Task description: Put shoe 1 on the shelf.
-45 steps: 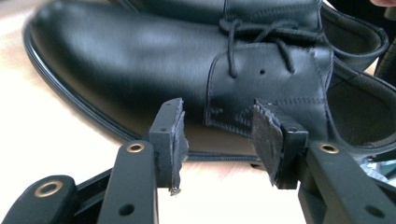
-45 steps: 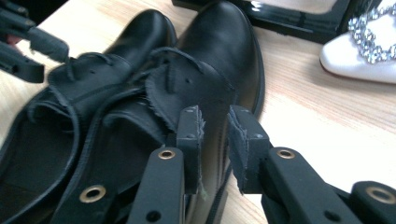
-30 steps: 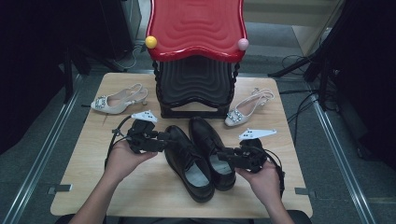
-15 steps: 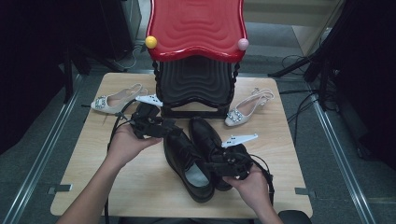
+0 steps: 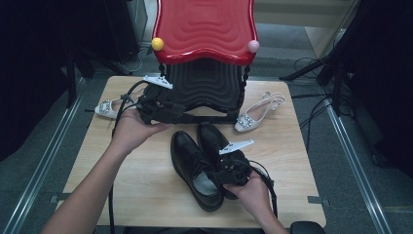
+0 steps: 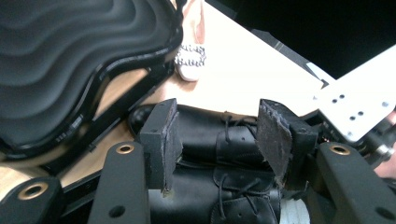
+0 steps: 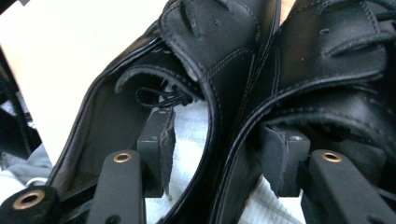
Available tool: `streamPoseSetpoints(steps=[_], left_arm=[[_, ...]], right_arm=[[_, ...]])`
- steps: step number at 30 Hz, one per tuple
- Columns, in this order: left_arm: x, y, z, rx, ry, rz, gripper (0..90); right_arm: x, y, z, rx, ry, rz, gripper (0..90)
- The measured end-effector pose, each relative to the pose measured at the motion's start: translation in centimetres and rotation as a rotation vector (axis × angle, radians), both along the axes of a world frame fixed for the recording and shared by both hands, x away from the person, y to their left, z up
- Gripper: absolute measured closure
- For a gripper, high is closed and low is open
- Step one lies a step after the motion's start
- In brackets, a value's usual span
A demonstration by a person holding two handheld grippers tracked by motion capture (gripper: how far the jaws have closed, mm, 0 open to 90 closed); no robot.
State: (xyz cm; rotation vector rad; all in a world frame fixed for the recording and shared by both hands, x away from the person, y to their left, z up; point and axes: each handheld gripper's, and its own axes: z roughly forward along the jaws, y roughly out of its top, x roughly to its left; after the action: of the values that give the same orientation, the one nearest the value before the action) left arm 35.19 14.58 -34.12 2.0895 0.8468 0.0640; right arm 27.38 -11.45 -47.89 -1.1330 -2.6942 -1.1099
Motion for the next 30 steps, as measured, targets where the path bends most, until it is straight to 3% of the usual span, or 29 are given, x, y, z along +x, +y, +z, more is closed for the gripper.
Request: streamPoseSetpoints(steps=[2, 5, 11, 15, 19, 23, 27, 30], left_arm=[[0.3, 0.0, 0.7, 0.012, -0.016, 0.002, 49.3], [0.6, -0.2, 1.8, 0.043, -0.055, 0.008, 53.0], [2.0, -0.3, 4.5, 0.035, -0.103, -0.007, 78.5], [3.2, -0.9, 6.2, 0.051, -0.145, -0.023, 88.0], [4.8, -1.4, 7.8, 0.056, -0.154, -0.012, 89.4], [6.4, -1.8, 9.4, 0.031, -0.17, -0.008, 89.4], [8.0, -2.4, 10.5, 0.046, -0.181, 0.006, 89.2], [9.0, -2.6, 11.3, 0.027, -0.18, 0.009, 89.2]], right_arm=[[0.2, 0.2, -0.2, -0.005, -0.001, -0.009, 51.6], [0.3, 0.7, -0.8, -0.069, -0.005, -0.018, 59.0], [0.4, 0.8, -0.9, -0.096, -0.017, -0.032, 69.0], [0.3, 0.8, -0.8, -0.11, -0.025, -0.038, 74.9], [0.3, 0.7, -0.7, -0.117, -0.029, -0.043, 78.2], [0.5, 0.4, -0.5, -0.117, -0.015, -0.039, 80.3], [1.0, -0.4, -0.3, -0.09, 0.024, -0.028, 81.5], [1.3, -0.8, 0.0, -0.074, 0.036, -0.014, 81.7]])
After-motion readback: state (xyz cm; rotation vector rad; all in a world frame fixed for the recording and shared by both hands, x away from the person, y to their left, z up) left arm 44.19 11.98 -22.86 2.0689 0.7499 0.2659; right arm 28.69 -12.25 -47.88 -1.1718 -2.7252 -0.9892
